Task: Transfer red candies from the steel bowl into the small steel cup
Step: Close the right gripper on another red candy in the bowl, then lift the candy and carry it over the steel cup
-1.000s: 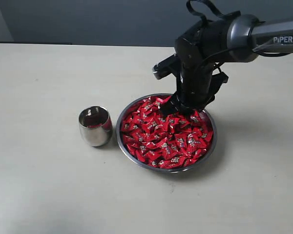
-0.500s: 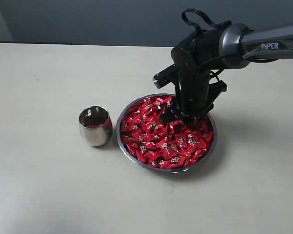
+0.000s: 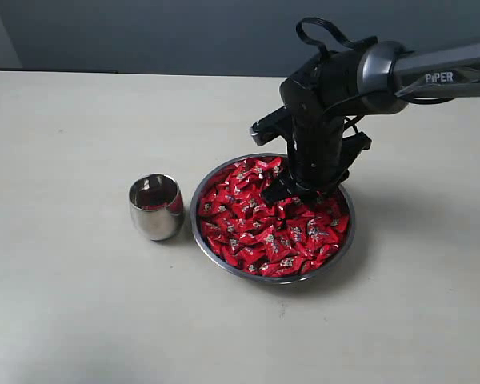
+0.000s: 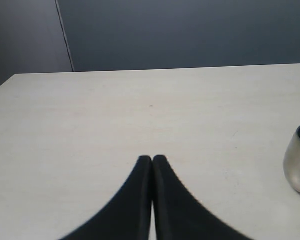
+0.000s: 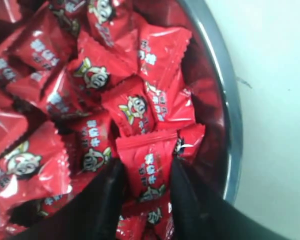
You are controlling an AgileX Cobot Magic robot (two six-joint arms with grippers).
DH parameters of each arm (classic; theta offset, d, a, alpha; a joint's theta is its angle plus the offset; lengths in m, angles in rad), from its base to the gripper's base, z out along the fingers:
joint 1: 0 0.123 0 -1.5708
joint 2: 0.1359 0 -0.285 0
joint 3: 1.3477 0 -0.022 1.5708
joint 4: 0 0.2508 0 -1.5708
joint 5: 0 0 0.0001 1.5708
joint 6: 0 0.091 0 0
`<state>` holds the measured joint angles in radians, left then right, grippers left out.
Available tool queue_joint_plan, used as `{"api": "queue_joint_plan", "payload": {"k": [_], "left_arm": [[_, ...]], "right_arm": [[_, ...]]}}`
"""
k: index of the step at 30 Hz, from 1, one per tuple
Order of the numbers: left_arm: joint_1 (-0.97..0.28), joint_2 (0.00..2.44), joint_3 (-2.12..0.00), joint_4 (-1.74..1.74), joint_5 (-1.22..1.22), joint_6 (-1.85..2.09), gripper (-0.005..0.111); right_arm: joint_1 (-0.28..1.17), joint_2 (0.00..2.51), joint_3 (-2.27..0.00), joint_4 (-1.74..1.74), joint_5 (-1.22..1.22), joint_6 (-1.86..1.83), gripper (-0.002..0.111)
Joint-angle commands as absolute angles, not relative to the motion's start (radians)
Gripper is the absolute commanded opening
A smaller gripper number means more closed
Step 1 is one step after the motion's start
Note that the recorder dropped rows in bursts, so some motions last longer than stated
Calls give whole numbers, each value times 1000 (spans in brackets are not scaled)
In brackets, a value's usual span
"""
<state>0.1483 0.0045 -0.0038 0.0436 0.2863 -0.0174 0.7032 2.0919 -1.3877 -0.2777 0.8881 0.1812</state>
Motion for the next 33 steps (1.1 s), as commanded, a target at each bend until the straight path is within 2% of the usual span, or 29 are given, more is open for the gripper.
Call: {"api": "queue_joint_plan", "payload": {"k": [1,13,14,18,27,33], "left_arm": [[146,0,0,45,284,-20,0],[146,0,0,45,284,-20,0],[146,0,0,45,284,-20,0],[146,0,0,45,284,-20,0],[146,0,0,45,284,-20,0],[146,0,0,45,284,-20,0]], "right_arm": [[699,2090,-1396,-292,881,178,29],[699,2122,-1396,-296,887,178,27],[699,2122,-1396,-301,887,178,24],[699,2122,-1396,-306,887,178,0],[699,2108,-1403,-310,912,178,-1],[699,2006,-1403,-310,910,178,-1]]}}
